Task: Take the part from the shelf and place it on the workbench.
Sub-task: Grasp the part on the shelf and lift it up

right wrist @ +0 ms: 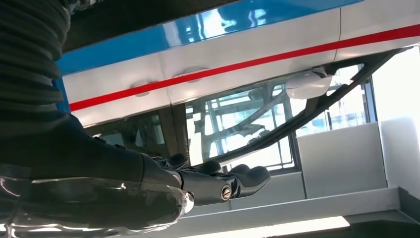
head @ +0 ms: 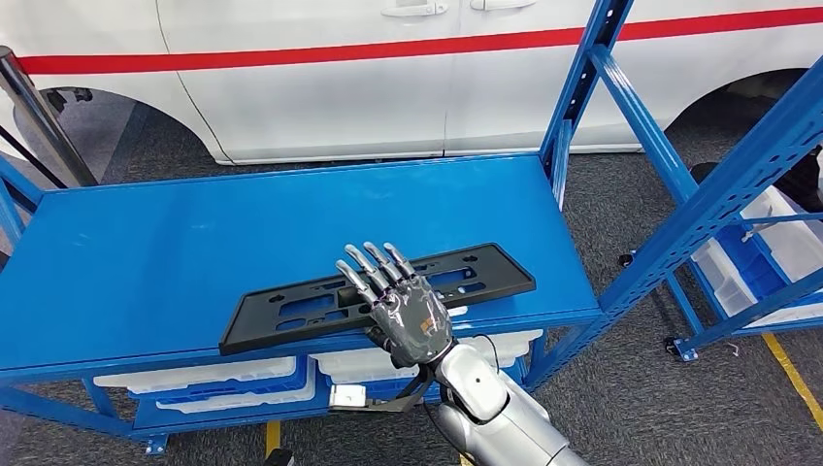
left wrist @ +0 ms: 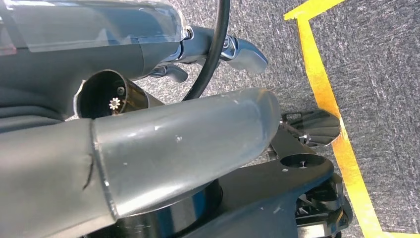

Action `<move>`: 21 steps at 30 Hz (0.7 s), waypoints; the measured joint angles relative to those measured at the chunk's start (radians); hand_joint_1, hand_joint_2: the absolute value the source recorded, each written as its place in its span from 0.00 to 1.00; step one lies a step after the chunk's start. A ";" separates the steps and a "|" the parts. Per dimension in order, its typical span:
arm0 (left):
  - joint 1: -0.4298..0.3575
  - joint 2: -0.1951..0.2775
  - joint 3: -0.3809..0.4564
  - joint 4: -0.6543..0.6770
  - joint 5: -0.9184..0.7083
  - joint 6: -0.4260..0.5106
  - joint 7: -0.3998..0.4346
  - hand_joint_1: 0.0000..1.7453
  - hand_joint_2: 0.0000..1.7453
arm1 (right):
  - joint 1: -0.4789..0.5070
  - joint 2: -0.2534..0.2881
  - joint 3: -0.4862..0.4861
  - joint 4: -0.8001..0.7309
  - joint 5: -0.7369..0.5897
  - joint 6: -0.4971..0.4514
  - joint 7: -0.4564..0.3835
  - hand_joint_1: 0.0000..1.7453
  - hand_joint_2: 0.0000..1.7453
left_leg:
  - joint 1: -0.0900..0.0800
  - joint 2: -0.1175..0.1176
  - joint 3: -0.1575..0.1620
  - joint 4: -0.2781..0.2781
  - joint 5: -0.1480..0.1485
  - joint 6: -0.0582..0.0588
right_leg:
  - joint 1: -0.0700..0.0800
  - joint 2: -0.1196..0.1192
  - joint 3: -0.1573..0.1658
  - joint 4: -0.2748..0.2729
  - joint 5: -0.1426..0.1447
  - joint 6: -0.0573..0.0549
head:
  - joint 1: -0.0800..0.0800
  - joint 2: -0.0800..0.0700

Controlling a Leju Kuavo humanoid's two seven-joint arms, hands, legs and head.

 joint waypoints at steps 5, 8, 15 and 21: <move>0.000 0.000 0.000 0.000 0.001 0.000 0.000 0.00 0.00 | -0.006 0.000 0.000 0.009 -0.003 0.071 0.010 0.00 1.00 | 0.000 0.000 0.000 0.000 0.000 0.000 | 0.000 0.000 0.000 0.000 0.000 0.000 | 0.000 0.000; -0.001 0.000 0.000 0.000 0.005 -0.001 0.001 0.00 0.00 | -0.021 0.000 0.000 0.030 -0.003 0.129 0.028 0.00 1.00 | 0.000 0.000 0.000 0.000 0.000 0.000 | 0.000 0.000 0.000 0.000 0.000 0.000 | 0.000 0.000; -0.001 0.000 0.000 0.000 0.014 -0.002 0.001 0.00 0.00 | -0.040 0.000 0.000 0.063 -0.004 0.146 0.033 0.00 1.00 | 0.000 0.000 0.000 0.000 0.000 0.000 | 0.000 0.000 0.000 0.000 0.000 0.000 | 0.000 0.000; -0.001 0.000 0.000 0.000 0.014 -0.002 0.001 0.00 0.00 | -0.045 0.000 0.000 0.078 -0.004 0.145 0.033 0.00 1.00 | 0.000 0.000 0.000 0.000 0.000 0.000 | 0.000 0.000 0.000 0.000 0.000 0.000 | 0.000 0.000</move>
